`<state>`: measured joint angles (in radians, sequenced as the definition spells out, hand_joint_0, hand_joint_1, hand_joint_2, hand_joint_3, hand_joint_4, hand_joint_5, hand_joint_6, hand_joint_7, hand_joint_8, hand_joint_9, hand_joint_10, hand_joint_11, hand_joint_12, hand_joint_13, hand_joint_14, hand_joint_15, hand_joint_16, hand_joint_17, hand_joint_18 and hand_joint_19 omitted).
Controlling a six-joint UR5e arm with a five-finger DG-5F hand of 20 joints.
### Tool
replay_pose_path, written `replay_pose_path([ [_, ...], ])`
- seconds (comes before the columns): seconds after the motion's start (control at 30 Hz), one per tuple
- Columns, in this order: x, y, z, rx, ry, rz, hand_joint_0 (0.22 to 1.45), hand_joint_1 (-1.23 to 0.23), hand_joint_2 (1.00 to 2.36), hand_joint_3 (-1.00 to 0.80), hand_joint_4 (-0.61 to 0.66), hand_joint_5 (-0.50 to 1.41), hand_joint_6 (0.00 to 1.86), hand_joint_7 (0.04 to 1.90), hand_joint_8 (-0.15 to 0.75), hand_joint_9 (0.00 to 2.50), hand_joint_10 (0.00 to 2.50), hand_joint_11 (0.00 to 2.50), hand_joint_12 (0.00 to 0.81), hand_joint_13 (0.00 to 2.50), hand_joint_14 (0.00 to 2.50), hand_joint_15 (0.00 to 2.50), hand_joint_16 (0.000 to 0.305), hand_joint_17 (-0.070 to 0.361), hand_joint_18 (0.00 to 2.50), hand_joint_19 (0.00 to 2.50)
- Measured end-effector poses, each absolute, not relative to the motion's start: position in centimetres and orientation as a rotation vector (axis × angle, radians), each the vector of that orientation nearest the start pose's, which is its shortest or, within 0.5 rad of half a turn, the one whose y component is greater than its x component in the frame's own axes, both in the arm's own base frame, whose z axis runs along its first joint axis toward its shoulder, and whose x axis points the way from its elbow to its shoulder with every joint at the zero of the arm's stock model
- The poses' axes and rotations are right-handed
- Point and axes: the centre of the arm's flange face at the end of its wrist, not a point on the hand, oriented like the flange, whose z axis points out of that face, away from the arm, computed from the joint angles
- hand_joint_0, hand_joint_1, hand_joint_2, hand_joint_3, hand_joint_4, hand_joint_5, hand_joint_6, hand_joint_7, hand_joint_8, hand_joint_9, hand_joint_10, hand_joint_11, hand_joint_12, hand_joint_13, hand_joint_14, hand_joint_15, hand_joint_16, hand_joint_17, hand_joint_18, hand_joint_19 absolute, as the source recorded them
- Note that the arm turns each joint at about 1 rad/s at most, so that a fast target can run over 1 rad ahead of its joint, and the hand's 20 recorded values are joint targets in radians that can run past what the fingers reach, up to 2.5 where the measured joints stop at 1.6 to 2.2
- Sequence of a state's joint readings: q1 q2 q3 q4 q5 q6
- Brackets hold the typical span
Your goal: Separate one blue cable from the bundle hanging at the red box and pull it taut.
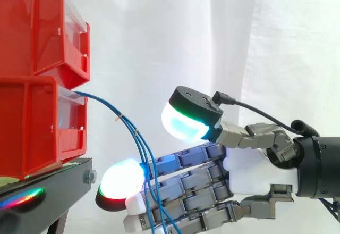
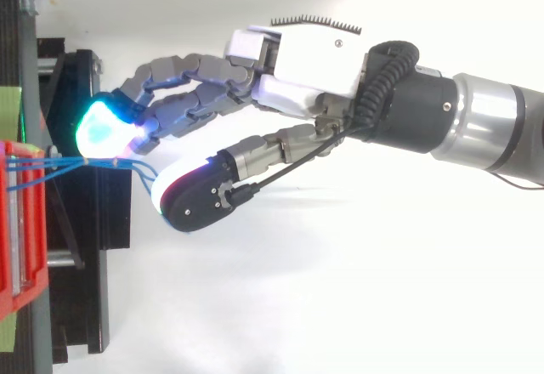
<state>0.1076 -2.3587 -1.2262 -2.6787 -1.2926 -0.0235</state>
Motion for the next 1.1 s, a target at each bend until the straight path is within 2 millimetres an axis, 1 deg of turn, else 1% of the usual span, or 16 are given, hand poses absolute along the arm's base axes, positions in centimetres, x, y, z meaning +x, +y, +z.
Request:
replay_pose_path([
  [0.07,76.7,-7.9,19.7,1.252,1.071,1.082,0.47,-0.67,1.0,-0.5,0.22,-0.21,0.5,0.75,0.308,0.44,0.01,0.23,0.4,0.47,0.01,0.19,0.068,0.152,0.53,0.2],
  [0.1,76.7,-8.0,19.8,1.25,1.069,1.084,0.5,-0.68,1.0,-0.5,0.23,-0.2,0.5,0.76,0.305,0.52,0.01,0.27,0.383,0.51,0.01,0.21,0.064,0.143,0.57,0.23],
  [0.17,76.8,-8.1,19.8,1.246,1.064,1.087,0.54,-0.69,1.0,-0.5,0.25,-0.18,0.5,0.77,0.311,0.61,0.01,0.32,0.373,0.59,0.01,0.24,0.06,0.136,0.63,0.27],
  [0.27,76.8,-8.1,19.8,1.241,1.065,1.09,0.61,-0.69,1.0,-0.5,0.29,-0.15,0.5,0.82,0.323,0.86,0.02,0.5,0.376,0.79,0.01,0.34,0.054,0.12,0.79,0.37],
  [0.3,76.9,-8.0,19.8,1.239,1.066,1.091,0.62,-0.69,1.0,-0.5,0.29,-0.15,0.5,0.83,0.319,0.91,0.02,0.55,0.372,0.86,0.01,0.38,0.05,0.113,0.82,0.38],
  [0.37,76.9,-7.9,19.8,1.235,1.072,1.093,0.63,-0.7,1.0,-0.48,0.3,-0.14,0.5,0.85,0.32,0.96,0.02,0.58,0.38,0.9,0.02,0.41,0.048,0.107,0.83,0.39],
  [0.57,77.0,-7.4,19.9,1.221,1.087,1.112,0.66,-0.7,1.0,-0.45,0.32,-0.13,0.5,0.9,0.329,1.03,0.02,0.63,0.38,0.99,0.02,0.46,0.044,0.099,0.88,0.42],
  [0.73,77.1,-7.0,20.0,1.206,1.094,1.135,0.67,-0.67,1.0,-0.45,0.34,-0.12,0.5,0.92,0.329,1.06,0.02,0.65,0.374,1.02,0.02,0.48,0.043,0.098,0.89,0.42],
  [1.1,77.0,-7.2,19.9,1.219,1.101,1.142,0.67,-0.66,1.0,-0.45,0.33,-0.12,0.5,0.95,0.33,1.09,0.02,0.68,0.379,1.07,0.02,0.52,0.043,0.097,0.92,0.44],
])
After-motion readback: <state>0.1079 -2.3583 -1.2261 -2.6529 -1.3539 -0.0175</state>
